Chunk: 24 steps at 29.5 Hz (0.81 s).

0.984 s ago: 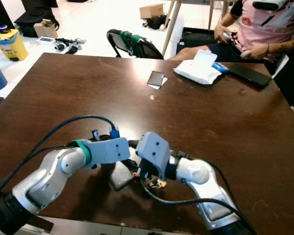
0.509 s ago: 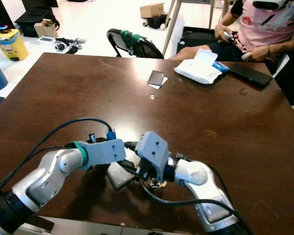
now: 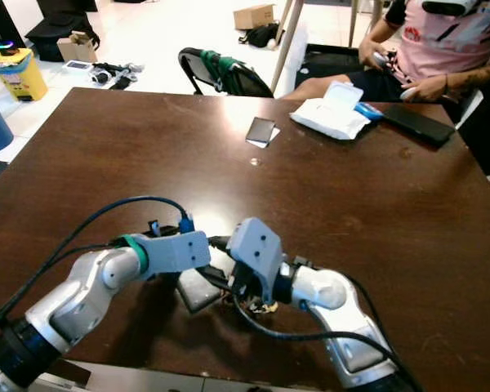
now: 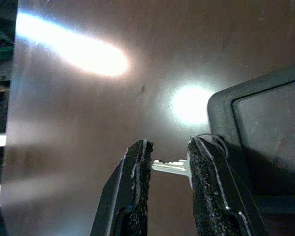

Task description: Hang keys on a hook

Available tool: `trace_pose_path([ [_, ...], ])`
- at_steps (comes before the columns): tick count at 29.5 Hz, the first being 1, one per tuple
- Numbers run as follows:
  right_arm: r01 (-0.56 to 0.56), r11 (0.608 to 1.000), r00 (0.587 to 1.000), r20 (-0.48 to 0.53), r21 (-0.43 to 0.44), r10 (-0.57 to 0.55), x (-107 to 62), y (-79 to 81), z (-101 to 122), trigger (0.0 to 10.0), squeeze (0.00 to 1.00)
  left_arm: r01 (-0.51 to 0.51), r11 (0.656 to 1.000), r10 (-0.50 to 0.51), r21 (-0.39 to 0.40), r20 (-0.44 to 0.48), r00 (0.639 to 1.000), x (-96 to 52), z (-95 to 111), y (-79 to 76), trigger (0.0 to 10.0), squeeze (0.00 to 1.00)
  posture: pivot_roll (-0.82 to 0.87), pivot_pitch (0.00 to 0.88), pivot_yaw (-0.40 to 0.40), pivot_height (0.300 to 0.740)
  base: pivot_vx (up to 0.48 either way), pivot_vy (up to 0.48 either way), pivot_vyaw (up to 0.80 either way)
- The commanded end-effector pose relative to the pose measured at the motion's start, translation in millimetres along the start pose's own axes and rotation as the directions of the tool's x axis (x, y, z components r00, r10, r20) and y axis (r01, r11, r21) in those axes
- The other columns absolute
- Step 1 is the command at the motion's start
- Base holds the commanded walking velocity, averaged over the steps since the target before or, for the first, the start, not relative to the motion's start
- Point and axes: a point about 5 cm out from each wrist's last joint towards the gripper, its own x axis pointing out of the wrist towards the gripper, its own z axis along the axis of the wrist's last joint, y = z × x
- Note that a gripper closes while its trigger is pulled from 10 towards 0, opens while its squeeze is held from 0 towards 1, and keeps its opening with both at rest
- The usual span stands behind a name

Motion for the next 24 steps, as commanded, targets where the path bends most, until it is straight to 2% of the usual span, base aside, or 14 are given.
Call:
trace_pose_path([
  [1,0.002,1.0,0.998,0.055,-0.01,-0.002,-0.8,0.1,10.5,10.0,0.0,0.007,1.0,-0.006,0.022,-0.066,0.998,2.3,-10.5,-5.6,6.3,0.0,0.11,0.029,0.141,0.74,0.0,0.0,0.0],
  [2,0.002,1.0,0.998,0.056,-0.009,-0.002,-0.7,0.3,10.6,10.0,0.0,-0.006,1.0,0.008,0.028,-0.07,0.997,3.1,-10.7,-4.4,5.6,0.0,0.11,0.029,0.142,0.74,0.0,0.0,0.0],
  [6,0.002,1.0,0.998,0.057,-0.008,-0.002,-0.6,0.7,11.0,10.0,0.0,-0.02,0.999,0.024,0.044,-0.077,0.997,4.0,-11.2,-2.9,5.8,0.0,0.11,0.031,0.143,0.74,0.0,0.0,0.0],
  [7,0.002,1.0,0.998,0.057,-0.008,-0.002,-0.5,0.8,11.2,10.0,0.0,-0.024,0.998,0.028,0.05,-0.08,0.996,4.2,-11.8,-2.5,7.8,0.0,0.11,0.033,0.145,0.74,0.0,0.0,0.0],
  [8,0.002,1.0,0.998,0.057,-0.008,-0.002,-0.5,0.8,11.2,10.0,0.0,-0.024,0.998,0.028,0.05,-0.08,0.996,4.2,-11.8,-2.5,7.8,0.0,0.11,0.033,0.145,0.74,0.0,0.0,0.0],
  [10,0.003,1.0,0.998,0.058,-0.006,-0.003,-0.4,0.9,11.5,10.0,0.0,-0.024,0.998,0.029,0.057,-0.086,0.996,4.2,-12.9,-2.2,9.7,0.0,0.11,0.034,0.146,0.74,0.0,0.0,0.0],
  [14,0.004,1.0,0.998,0.059,-0.005,-0.004,-0.5,0.8,11.5,10.0,0.0,-0.02,0.998,0.026,0.063,-0.09,0.996,3.9,-14.0,-2.1,9.4,0.0,0.11,0.034,0.146,0.74,0.0,0.0,0.0],
  [16,0.006,1.0,0.998,0.059,-0.004,-0.005,-0.6,0.6,11.5,10.0,0.0,-0.009,0.998,0.015,0.068,-0.093,0.996,3.1,-15.8,-1.8,9.8,0.0,0.11,0.033,0.146,0.74,0.0,0.0,0.0],
  [17,0.006,1.0,0.998,0.059,-0.003,-0.006,-0.6,0.6,11.4,10.0,0.0,-0.002,0.998,0.008,0.067,-0.094,0.996,2.2,-17.2,-1.9,8.0,0.0,0.11,0.032,0.146,0.74,0.0,0.0,0.0],
  [18,0.006,1.0,0.998,0.059,-0.003,-0.006,-0.6,0.6,11.4,10.0,0.0,-0.002,0.998,0.008,0.067,-0.094,0.996,2.2,-17.2,-1.9,8.0,0.0,0.11,0.032,0.146,0.74,0.0,0.0,0.0],
  [19,0.006,1.0,0.998,0.059,-0.003,-0.006,-0.4,0.5,11.4,10.0,0.0,0.004,0.998,0.001,0.059,-0.093,0.996,1.7,-17.8,-2.9,3.5,0.0,0.11,0.031,0.145,0.74,0.0,0.0,0.0],
  [20,0.006,1.0,0.998,0.06,-0.003,-0.006,-0.3,0.5,11.4,10.0,0.0,0.005,0.999,-0.001,0.041,-0.094,0.996,1.5,-18.0,-3.9,1.3,0.0,0.11,0.031,0.145,0.74,0.0,0.0,0.0],
  [21,0.006,1.0,0.998,0.06,-0.003,-0.006,-0.3,0.5,11.4,10.0,0.0,0.013,1.0,-0.014,-0.013,-0.092,0.996,1.7,-16.7,-5.6,0.0,0.0,0.11,0.029,0.144,0.74,0.0,0.0,0.0],
  [24,0.006,1.0,0.998,0.06,-0.003,-0.006,-0.4,0.5,11.4,10.0,0.0,0.018,0.999,-0.023,-0.05,-0.09,0.996,2.1,-15.6,-6.9,0.0,0.0,0.11,0.029,0.144,0.74,0.0,0.0,0.0],
])
